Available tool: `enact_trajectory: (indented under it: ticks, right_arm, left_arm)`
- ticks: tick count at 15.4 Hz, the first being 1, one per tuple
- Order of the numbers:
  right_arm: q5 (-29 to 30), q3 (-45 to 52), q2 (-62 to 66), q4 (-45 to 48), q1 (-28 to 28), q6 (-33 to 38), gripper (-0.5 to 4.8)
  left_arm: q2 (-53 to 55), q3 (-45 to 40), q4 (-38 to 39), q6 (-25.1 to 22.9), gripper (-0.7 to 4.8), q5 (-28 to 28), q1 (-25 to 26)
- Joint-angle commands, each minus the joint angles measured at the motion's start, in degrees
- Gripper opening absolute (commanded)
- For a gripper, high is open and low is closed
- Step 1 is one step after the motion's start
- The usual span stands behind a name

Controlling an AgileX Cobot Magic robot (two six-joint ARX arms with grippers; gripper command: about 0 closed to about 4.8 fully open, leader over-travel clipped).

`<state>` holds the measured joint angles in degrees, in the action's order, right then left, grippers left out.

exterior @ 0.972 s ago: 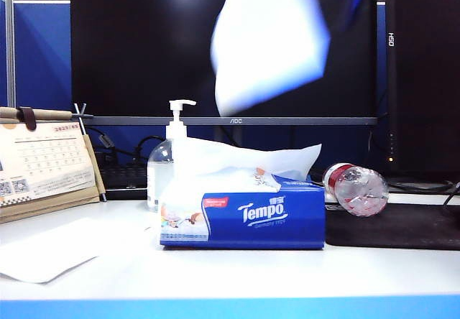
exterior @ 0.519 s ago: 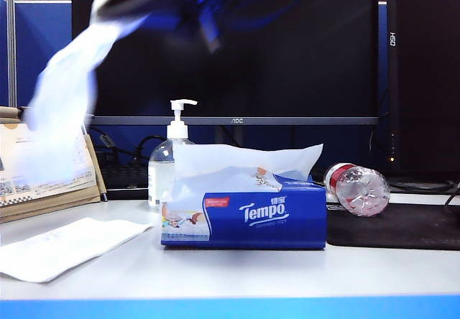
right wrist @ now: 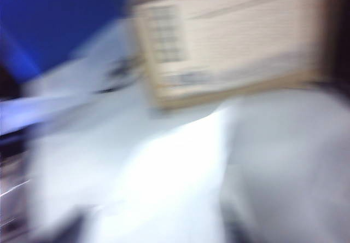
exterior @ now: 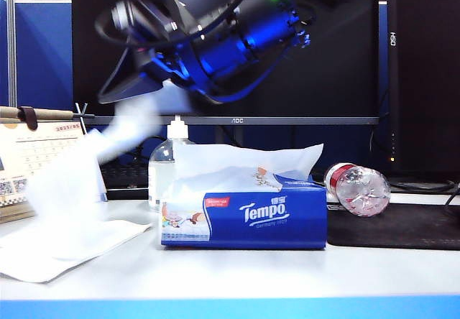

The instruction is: Pull out a tissue from the tissue dispenser, then press the switch of the alcohol sanitizer bottle to drop some sanitizer on the paper tissue, and finally place the treated tissue on the table.

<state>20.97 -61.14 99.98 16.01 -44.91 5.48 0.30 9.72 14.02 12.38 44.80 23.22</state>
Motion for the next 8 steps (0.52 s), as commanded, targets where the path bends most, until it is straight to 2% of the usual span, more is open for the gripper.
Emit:
enact_trajectory:
  ticks: [1,4,7,8]
  right_arm:
    - [-5.40,-0.39,-0.28,0.26,0.94,-0.11,4.79]
    - [-4.61,-0.39,-5.09,-4.20,0.81,0.90,4.79]
    - [-4.87,-0.39,-17.70,-9.57,0.39,-4.24,4.79]
    - [-8.04,-0.39,-22.99,-11.17,0.39,-5.75,4.34]
  left_arm:
    - [-0.04,0.09,0.92,-2.01,-0.05,-0.09,-0.11]
    - [-0.04,-0.07,2.80,-3.15,-0.05,-0.20,-0.28]
    - [-0.04,-0.04,2.64,-3.08,-0.05,-2.27,-1.88]
    - [-0.04,-0.04,2.78,-3.15,-0.05,-2.54,-2.51]
